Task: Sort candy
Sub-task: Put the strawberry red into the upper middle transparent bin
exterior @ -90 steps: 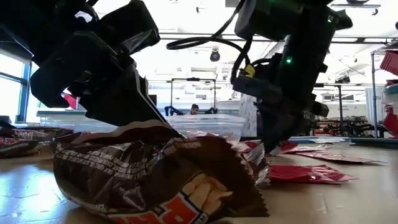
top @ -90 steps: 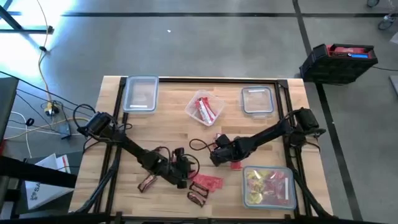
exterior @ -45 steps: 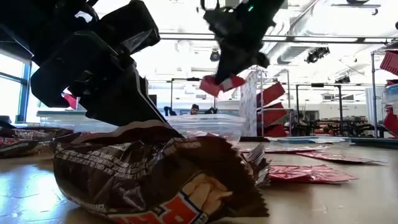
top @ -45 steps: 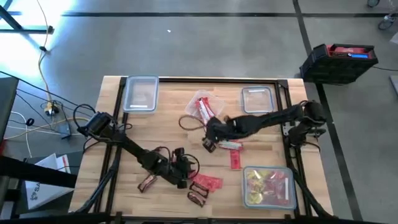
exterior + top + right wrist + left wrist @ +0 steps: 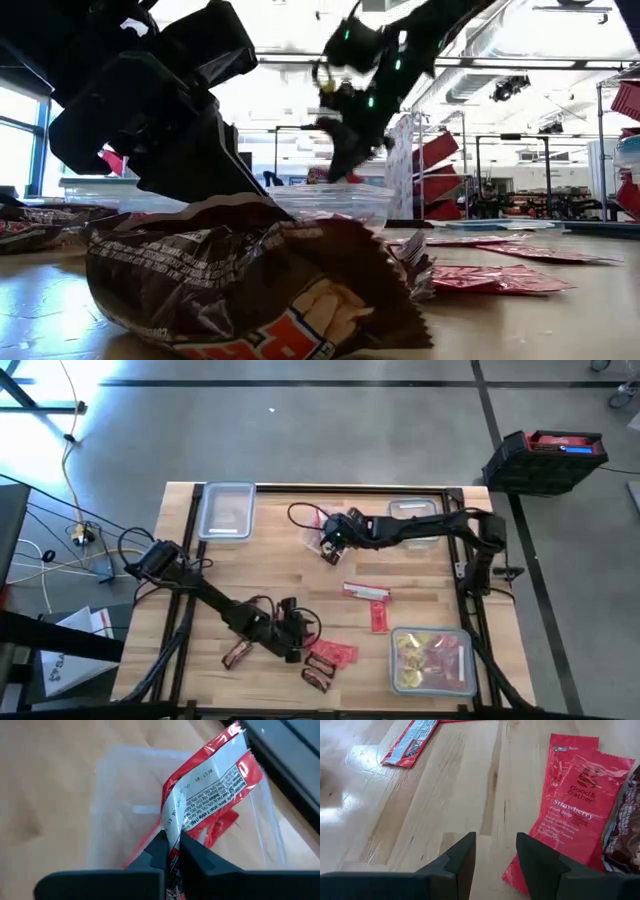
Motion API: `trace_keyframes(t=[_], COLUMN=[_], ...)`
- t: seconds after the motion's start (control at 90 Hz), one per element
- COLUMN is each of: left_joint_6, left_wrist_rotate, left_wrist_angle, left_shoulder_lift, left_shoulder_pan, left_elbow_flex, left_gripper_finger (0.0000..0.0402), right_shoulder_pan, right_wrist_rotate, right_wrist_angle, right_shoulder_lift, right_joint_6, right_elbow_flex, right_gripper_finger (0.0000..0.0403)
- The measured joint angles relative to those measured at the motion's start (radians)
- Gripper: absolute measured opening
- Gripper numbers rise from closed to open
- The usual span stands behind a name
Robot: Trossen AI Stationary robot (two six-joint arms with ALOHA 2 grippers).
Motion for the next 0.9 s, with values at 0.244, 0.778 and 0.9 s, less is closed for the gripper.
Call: trace_keyframes(t=[0.244,0.778,0.9], left_joint_6=[0.000,0.000,0.000], left_wrist_rotate=[-0.003,-0.004,-0.004], left_wrist_angle=[0.002,0.003,0.003], left_shoulder_lift=[0.000,0.000,0.000], left_shoulder_pan=[0.000,0.000,0.000], left_elbow_flex=[0.000,0.000,0.000], left_gripper_finger=[0.0126,0.0126,0.0126], right_shoulder_pan=[-0.015,0.085,0.177], right_wrist_rotate=[-0.098,-0.061,-0.043], right_wrist_angle=[0.003,-0.184,-0.260], right_shoulder_lift=[0.052,-0.172,-0.239], right_joint_6=[0.055,0.019,0.013], right_elbow_flex=[0.000,0.003,0.003], right_gripper_finger=[0.0092,0.0135,0.0135])
